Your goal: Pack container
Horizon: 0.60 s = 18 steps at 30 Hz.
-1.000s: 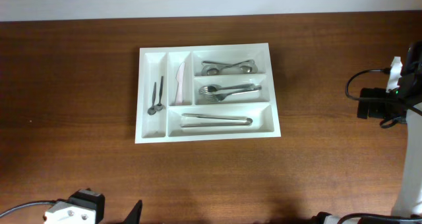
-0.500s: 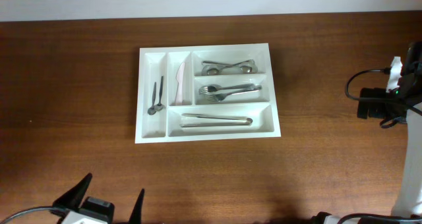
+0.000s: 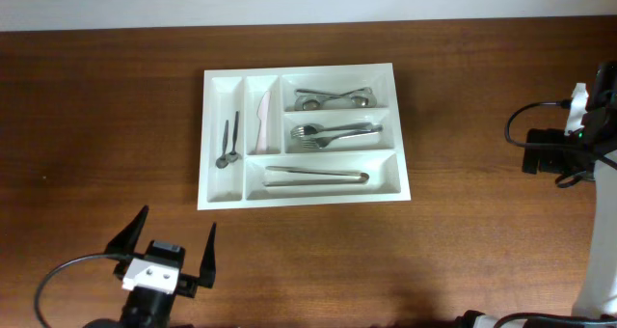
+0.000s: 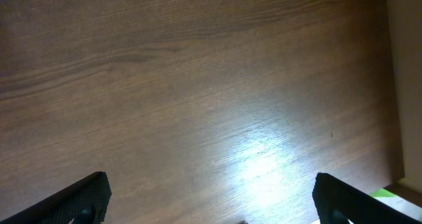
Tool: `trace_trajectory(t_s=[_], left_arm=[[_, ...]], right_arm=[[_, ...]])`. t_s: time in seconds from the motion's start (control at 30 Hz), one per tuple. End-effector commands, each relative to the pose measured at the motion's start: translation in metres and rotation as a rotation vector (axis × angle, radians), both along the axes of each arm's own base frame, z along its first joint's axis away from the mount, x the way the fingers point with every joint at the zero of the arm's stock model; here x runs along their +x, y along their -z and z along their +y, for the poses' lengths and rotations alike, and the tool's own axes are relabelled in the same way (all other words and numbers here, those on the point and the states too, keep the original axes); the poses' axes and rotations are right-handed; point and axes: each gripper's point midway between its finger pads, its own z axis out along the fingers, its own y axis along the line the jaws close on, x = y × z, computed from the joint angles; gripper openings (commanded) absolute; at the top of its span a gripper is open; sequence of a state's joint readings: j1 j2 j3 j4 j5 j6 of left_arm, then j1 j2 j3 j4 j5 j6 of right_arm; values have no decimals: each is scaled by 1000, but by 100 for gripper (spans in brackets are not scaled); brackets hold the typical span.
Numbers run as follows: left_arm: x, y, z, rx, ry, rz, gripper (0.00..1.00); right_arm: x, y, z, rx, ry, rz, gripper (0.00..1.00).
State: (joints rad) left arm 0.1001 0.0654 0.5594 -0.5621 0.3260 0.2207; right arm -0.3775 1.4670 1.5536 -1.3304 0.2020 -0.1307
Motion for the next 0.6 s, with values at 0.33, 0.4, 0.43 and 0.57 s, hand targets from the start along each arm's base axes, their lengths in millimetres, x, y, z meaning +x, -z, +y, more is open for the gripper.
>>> trace_trajectory(t_s=[0.33,0.4,0.43,0.57], left_arm=[[28,33,19,-181,-116,-28,99],[30,38,20,-186,-125,-19,99],[30,40,21,-190,-130,-14,99],[37,56,34,-299,-210,17,99]], right_arm=[[-4,-6,-3,-19,16,-15,99],[-4,-6,-3,-19,16,-15,99],[-4,-6,-3,-19,16,-15,99],[-4,-6,-3,-19,16,-15,99]])
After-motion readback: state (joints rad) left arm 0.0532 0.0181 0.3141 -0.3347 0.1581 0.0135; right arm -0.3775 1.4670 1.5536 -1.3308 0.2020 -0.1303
